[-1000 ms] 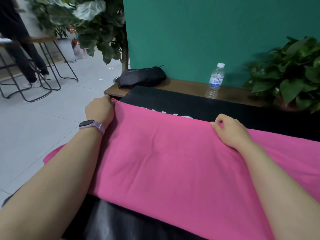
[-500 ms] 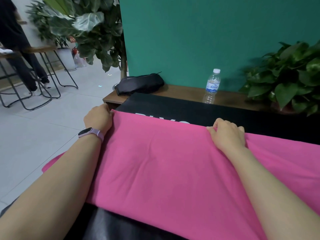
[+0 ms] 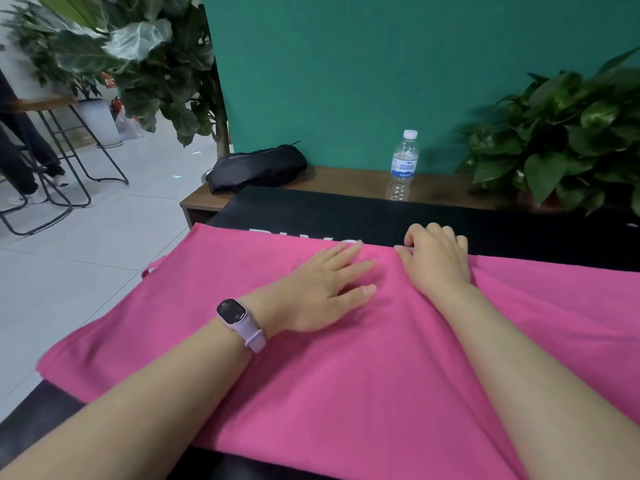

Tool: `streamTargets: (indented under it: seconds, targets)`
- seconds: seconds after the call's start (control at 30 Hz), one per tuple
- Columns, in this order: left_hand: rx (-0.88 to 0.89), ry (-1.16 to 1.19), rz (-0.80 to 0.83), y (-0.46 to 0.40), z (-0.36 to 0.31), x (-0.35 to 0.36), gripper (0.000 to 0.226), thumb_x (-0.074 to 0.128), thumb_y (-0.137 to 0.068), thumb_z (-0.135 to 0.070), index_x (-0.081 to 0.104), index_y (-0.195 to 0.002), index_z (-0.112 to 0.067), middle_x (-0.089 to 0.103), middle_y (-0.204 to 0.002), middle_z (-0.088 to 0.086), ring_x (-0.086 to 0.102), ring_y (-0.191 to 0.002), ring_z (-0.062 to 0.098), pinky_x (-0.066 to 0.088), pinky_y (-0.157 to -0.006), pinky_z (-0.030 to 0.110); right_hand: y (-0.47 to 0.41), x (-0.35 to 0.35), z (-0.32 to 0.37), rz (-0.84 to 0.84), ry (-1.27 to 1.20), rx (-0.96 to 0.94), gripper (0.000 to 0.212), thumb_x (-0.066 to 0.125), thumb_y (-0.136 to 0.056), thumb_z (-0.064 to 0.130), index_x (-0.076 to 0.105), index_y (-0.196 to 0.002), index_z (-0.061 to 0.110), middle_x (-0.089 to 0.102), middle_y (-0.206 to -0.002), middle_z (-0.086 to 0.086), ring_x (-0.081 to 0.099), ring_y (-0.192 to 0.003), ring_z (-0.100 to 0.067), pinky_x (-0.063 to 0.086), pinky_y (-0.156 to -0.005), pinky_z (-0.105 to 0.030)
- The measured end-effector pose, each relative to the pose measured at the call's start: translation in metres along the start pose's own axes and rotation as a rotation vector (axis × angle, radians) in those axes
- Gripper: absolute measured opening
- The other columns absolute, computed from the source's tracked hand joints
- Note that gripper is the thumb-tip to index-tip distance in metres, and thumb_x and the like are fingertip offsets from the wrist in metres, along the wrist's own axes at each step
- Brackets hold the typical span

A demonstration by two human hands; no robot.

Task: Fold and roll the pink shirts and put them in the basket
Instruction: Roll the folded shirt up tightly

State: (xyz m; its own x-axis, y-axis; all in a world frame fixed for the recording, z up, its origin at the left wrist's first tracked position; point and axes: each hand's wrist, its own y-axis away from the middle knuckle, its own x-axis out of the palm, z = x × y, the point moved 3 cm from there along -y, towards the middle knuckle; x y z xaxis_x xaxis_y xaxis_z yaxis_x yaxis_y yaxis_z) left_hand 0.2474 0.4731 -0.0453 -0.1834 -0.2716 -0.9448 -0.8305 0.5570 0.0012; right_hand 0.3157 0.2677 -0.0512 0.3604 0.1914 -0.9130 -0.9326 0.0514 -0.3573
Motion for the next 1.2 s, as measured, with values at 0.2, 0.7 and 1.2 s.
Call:
streamTargets:
  seconds: [0.2, 0.7, 1.2]
  targets:
    - [-0.187, -0.145, 0.054, -0.004, 0.069, -0.009, 0.069, 0.021, -0.099, -0.067, 0.007, -0.16, -0.037, -0.002, -0.167, -0.013, -0.008, -0.152, 0.004, -0.005, -0.125, 0.032, 0.0, 0.002, -0.005, 0.026, -0.07, -0.004, 0.02, 0.056, -0.1, 0.043, 0.06, -0.101, 0.024, 0.049, -0.1, 0.002, 0.049, -0.11, -0.027, 0.034, -0.097, -0.043]
    - [-0.735, -0.168, -0.175, 0.023, 0.21, -0.04, 0.08, 0.026, -0.096, -0.072, 0.02, -0.16, -0.024, 0.011, -0.168, -0.002, 0.006, -0.155, 0.019, 0.006, -0.123, 0.043, -0.002, 0.01, -0.014, 0.02, -0.16, -0.006, 0.019, 0.061, -0.096, 0.047, 0.057, -0.092, 0.029, 0.049, -0.097, 0.004, 0.049, -0.109, -0.028, 0.037, -0.098, -0.045]
    - [-0.258, -0.062, -0.167, 0.083, -0.004, -0.013, 0.052, 0.031, -0.109, -0.029, 0.03, -0.155, -0.006, 0.021, -0.164, 0.017, 0.014, -0.153, 0.025, 0.011, -0.123, 0.033, 0.115, -0.08, 0.098, 0.356, -0.22, -0.301, 0.041, 0.04, -0.104, 0.023, 0.052, -0.144, 0.018, 0.05, -0.15, -0.003, 0.048, -0.135, -0.024, 0.039, -0.11, -0.036]
